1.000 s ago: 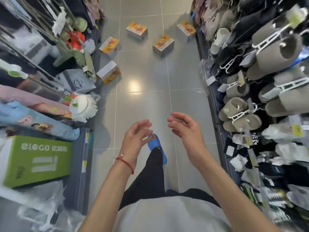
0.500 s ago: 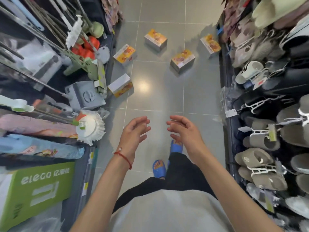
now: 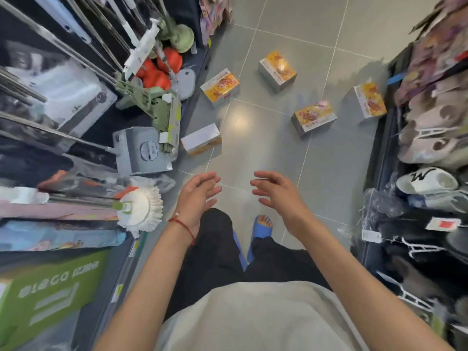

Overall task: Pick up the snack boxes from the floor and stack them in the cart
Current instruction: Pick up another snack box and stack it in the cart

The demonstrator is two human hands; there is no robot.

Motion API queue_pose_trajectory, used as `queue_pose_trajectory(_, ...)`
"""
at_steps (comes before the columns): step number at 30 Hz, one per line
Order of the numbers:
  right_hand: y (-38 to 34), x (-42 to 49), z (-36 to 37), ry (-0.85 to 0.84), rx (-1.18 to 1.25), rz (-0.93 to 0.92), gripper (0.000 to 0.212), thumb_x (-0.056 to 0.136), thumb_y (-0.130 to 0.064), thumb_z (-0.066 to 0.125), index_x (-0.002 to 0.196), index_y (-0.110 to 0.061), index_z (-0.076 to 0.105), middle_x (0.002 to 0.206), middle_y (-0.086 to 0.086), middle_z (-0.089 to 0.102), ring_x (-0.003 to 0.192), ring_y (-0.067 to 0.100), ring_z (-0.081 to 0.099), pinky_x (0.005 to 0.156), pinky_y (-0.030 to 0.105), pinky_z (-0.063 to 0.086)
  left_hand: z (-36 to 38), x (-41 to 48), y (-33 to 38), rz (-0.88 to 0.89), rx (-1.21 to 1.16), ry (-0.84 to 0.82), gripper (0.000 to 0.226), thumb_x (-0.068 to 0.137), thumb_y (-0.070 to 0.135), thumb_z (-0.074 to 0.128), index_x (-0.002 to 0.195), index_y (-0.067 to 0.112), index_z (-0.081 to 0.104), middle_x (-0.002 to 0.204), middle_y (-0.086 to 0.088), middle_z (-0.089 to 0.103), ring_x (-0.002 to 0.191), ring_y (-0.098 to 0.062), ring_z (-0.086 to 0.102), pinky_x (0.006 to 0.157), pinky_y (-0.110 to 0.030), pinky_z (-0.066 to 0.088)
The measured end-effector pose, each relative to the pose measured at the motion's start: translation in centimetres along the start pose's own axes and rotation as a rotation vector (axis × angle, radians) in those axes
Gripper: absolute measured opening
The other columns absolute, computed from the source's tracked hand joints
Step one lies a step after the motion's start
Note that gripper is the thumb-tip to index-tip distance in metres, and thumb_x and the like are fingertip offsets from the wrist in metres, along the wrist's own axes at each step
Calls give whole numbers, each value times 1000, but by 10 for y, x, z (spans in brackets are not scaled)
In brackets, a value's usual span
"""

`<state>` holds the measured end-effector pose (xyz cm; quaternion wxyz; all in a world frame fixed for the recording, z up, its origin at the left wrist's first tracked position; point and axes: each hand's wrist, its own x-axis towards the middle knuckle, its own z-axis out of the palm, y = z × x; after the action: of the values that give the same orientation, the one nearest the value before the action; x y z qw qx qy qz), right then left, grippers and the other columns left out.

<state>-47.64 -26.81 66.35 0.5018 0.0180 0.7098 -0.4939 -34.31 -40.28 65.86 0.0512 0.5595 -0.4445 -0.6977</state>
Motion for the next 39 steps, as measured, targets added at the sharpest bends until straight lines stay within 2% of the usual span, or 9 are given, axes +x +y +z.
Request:
queue_pose_trajectory(9,-85,149,50,16,-72,125,21,101,-14,62,121,-19,66,112,4,71,96,17,68,96,35,54,-13,148,78,-178,-176,37,18,98,9,60,114,15,65,119,-8,69,101,-19,68,97,-31,51)
queue_pose_trajectory(14,-114,233,85,65,-69,216,14,99,-13,61,106,-25,66,108,0,70,91,15,67,96,37,54,-27,237,111,-330,-185,37,12,100,15,56,108,17,64,116,-4,65,110,-21,64,91,-31,51)
queue_pose_trajectory(18,-120,300,106,97,-146,225,17,100,-12,58,114,-20,64,103,0,67,82,12,63,78,26,49,-39,308,119,-419,-153,63,16,99,18,52,84,21,59,95,3,64,86,-15,60,85,-32,48)
queue_pose_trajectory(21,-108,347,117,110,-285,228,24,100,-11,57,122,-13,65,98,3,65,76,14,58,64,21,44,-47,352,115,-488,-141,114,16,100,22,52,86,22,59,90,8,65,89,-14,59,90,-33,47)
queue_pose_trajectory(26,-79,417,125,93,-345,280,28,98,-15,59,125,-11,66,119,3,67,104,21,65,105,41,52,-54,422,88,-591,-108,185,19,100,23,52,82,21,55,92,3,58,84,-12,57,75,-29,47)
queue_pose_trajectory(29,-60,459,131,57,-410,241,32,96,-19,61,128,-12,65,120,4,68,111,21,65,104,35,51,-54,461,59,-665,-73,194,16,102,32,50,96,21,59,99,5,57,103,-17,52,93,-32,40)
queue_pose_trajectory(32,-38,505,139,5,-468,225,35,97,-22,62,132,-14,63,118,4,68,111,20,64,99,30,49,-53,500,27,-697,-9,194,34,101,40,51,129,20,56,125,0,51,113,-20,44,93,-34,36)
queue_pose_trajectory(36,-4,576,146,4,-508,286,45,90,-41,63,131,-21,62,112,-4,69,112,22,65,108,43,49,-59,566,-17,-655,40,286,17,101,35,54,99,18,56,104,0,52,103,-20,44,90,-33,39)
queue_pose_trajectory(39,25,630,149,22,-535,341,66,67,-66,55,126,-36,60,109,-15,68,114,23,64,109,51,47,-64,618,-52,-577,26,341,20,99,40,59,101,21,53,111,-1,49,102,-20,43,99,-38,40)
